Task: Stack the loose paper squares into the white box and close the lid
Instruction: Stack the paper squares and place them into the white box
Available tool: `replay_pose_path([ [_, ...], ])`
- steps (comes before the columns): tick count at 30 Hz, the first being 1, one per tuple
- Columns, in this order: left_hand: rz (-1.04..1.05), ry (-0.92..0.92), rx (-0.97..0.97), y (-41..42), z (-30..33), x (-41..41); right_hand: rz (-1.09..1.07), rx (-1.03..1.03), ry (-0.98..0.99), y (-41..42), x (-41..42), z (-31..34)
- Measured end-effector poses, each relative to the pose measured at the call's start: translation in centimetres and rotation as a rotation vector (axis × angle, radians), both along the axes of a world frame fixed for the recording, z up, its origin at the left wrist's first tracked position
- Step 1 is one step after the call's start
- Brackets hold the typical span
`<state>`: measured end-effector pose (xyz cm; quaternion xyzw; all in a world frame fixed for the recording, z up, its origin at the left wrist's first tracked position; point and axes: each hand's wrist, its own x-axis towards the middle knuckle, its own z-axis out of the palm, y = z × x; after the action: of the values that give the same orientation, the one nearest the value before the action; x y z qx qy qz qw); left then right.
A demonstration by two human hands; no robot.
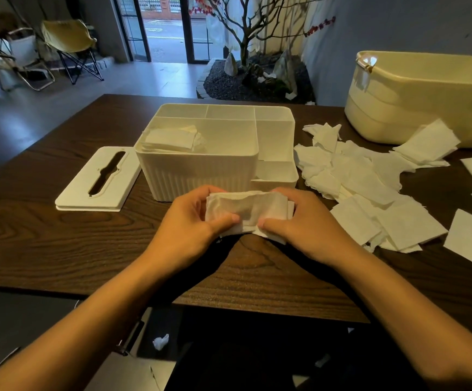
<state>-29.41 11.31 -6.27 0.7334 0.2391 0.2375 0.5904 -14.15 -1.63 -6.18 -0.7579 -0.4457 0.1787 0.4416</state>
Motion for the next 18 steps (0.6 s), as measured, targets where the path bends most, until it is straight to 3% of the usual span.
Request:
replay_pose_path([
  [6,0.008,0.104,0.054,1.5,0.8,-0.6,0.027,-0.029,0.148,-0.6,2.0,1.0],
  [14,-0.157,0.144,-0.329,1.8,1.8,-0.2,-0.025,0.001,0.441,-0.4,2.6,0.8],
  [18,-0.229,0.175,-0.308,2.2,2.2,0.2,-0.024,0.026,0.429,-0.4,2.6,0.8],
])
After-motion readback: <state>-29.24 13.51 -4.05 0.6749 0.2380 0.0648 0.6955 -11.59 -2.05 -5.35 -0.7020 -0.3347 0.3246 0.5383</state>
